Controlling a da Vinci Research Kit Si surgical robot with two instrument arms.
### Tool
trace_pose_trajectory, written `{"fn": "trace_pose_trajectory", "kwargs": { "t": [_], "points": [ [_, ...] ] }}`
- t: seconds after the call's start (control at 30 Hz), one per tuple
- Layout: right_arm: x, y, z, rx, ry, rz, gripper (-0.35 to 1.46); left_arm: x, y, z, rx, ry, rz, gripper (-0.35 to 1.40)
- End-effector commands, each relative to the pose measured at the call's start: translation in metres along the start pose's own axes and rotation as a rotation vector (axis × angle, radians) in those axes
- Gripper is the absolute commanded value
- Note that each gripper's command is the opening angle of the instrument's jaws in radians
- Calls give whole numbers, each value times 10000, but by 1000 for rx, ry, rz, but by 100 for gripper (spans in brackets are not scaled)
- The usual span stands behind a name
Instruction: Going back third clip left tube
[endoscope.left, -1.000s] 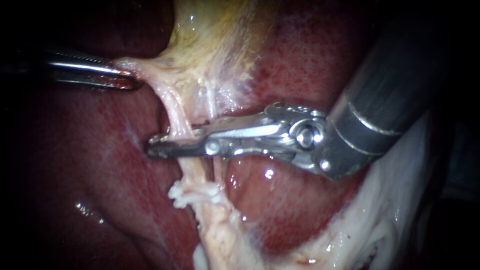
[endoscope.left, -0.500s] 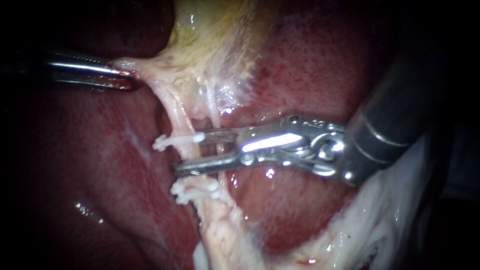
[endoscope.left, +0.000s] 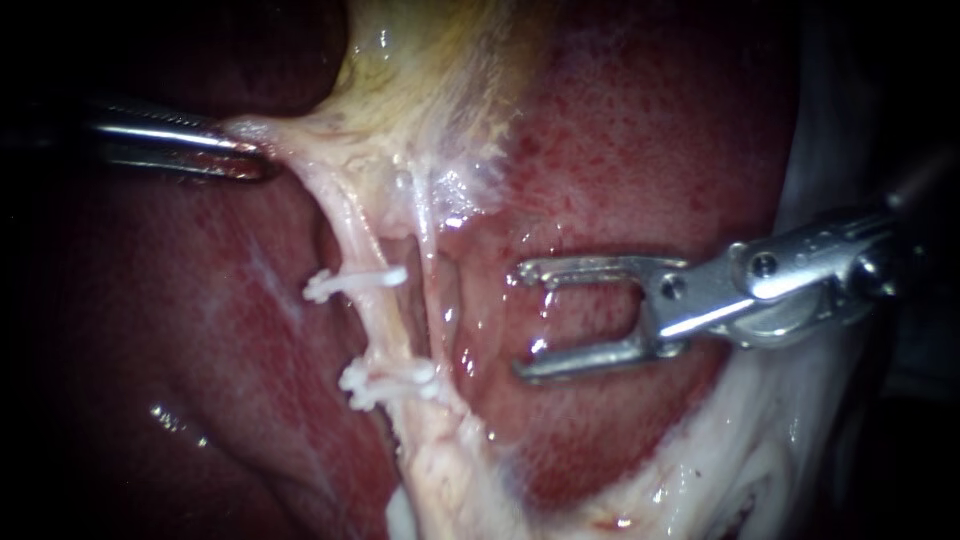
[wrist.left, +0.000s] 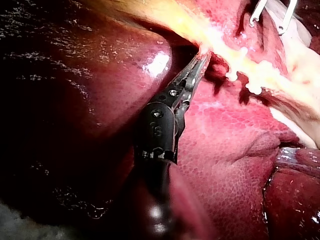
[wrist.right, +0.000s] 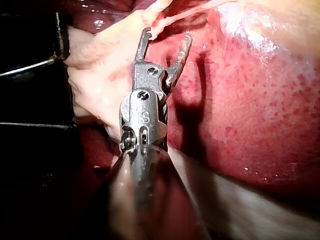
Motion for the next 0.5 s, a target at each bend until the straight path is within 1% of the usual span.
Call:
{"fn": "trace_pose_trajectory", "kwargs": {
  "t": [0.03,0.1,0.2,0.3,0.33,0.5],
  "points": [
    [0,1,-6,1,0,-8,50,0,0,0,0,0,0,-35],
    [1,2,-16,-7,-2,-24,50,0,-1,0,0,0,0,-35],
    [1,3,-28,-3,-1,-39,50,-1,-1,1,1,0,0,-35],
    [0,2,-34,-1,-2,-56,50,-4,-1,6,4,0,1,-35],
    [-1,2,-36,0,-2,-63,50,-6,-1,10,9,1,3,-35],
    [-3,1,-41,3,-1,-70,50,-18,-4,29,-1,0,9,-35]
  ]
}}
